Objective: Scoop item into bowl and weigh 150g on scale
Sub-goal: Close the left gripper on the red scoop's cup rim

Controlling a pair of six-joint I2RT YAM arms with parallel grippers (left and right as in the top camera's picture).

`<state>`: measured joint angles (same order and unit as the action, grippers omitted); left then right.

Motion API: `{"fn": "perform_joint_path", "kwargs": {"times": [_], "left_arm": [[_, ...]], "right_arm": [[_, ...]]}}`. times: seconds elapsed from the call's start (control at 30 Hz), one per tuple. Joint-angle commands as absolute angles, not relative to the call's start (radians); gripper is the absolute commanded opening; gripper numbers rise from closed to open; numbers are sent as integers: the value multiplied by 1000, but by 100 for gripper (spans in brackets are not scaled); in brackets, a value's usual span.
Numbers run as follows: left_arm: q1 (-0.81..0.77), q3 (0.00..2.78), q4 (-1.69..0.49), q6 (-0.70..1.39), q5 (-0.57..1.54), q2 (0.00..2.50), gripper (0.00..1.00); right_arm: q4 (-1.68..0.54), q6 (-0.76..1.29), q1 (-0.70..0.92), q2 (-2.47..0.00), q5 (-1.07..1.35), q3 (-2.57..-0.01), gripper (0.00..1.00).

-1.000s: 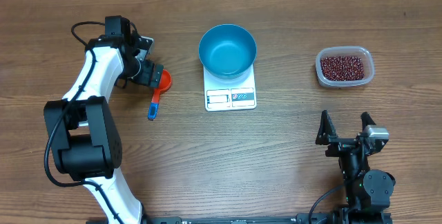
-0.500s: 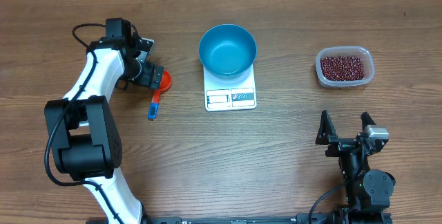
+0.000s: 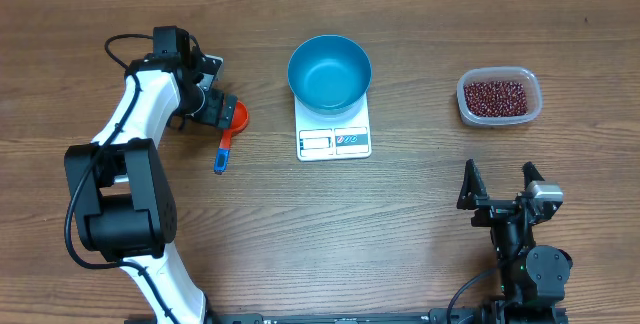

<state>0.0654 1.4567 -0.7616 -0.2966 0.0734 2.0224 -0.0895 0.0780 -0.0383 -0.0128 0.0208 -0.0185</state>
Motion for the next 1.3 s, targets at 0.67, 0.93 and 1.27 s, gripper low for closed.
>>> {"fn": "perform_joint_path", "kwargs": {"times": [0.67, 0.93, 1.27], "left_arm": [[65, 1392, -716, -319, 68, 2041, 99], [65, 1388, -702, -319, 67, 2041, 100], [65, 1388, -698, -318, 70, 2041, 89]], "right_arm": [[-84, 82, -34, -3, 12, -8, 100], [-84, 82, -34, -3, 12, -8, 100], [-84, 82, -34, -3, 12, -8, 100]]}}
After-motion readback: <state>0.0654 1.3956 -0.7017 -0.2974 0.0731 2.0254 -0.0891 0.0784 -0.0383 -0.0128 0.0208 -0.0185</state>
